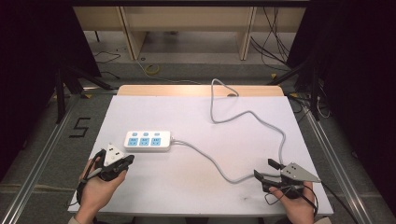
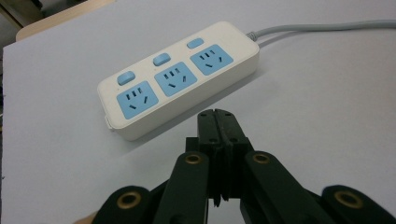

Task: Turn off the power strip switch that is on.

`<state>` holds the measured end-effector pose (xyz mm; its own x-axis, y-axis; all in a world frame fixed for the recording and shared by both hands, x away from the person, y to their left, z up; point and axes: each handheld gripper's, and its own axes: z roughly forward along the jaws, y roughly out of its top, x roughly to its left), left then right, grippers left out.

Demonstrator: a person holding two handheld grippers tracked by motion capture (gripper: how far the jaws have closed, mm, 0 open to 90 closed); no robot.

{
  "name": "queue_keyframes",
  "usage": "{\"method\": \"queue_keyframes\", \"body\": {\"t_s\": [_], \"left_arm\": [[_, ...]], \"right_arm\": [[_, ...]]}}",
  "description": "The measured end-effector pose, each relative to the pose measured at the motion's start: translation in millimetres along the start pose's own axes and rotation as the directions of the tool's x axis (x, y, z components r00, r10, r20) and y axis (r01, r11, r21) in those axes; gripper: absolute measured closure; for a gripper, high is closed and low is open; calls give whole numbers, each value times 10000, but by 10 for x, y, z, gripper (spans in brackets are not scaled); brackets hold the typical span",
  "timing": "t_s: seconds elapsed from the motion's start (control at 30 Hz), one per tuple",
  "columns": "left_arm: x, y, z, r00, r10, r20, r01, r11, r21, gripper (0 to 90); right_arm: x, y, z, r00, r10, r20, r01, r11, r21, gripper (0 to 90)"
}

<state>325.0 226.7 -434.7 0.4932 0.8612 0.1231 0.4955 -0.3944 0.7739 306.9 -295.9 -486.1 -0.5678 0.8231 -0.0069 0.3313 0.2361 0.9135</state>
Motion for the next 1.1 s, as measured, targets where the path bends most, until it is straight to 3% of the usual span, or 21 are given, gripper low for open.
{"method": "queue_keyframes", "body": {"t_s": [1.1], "left_arm": [[-54, 293, 133, 9995, 157, 281, -164, 9995, 264, 891]], "right_arm": [[9, 1, 9, 10000, -67, -13, 67, 10000, 48, 298]]}}
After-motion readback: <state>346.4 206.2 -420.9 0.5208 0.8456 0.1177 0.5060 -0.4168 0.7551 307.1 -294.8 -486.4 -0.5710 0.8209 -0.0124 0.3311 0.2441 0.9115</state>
